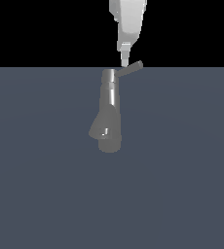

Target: Turn on the faucet by rotating a designated handle.

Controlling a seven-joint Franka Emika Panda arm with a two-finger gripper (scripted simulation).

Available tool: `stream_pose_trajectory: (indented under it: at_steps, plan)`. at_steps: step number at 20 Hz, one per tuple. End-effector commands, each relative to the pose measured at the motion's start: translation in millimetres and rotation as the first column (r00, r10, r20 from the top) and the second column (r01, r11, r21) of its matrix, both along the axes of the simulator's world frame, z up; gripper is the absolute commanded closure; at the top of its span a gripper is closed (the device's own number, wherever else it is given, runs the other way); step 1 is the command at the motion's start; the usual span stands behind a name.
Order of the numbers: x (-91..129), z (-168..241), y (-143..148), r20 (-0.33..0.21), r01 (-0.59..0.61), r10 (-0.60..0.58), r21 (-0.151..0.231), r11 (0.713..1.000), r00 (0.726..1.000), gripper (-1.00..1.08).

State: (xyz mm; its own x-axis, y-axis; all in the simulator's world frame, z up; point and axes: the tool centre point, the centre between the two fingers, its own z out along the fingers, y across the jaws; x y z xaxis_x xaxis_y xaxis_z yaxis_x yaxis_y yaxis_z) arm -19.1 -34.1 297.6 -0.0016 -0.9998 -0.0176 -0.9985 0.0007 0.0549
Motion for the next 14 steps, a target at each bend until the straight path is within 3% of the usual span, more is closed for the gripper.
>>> stream_pose_trajectory:
  at_steps: [1, 14]
  plan:
    - [7.1, -8.3, -16.8, -0.003, 0.015, -0.015, -0.002, 1.000, 1.000, 1.08]
    - [32.3, -22.9, -60.7, -0.006, 0.033, -0.033, -0.004, 0.999, 0.999, 1.08]
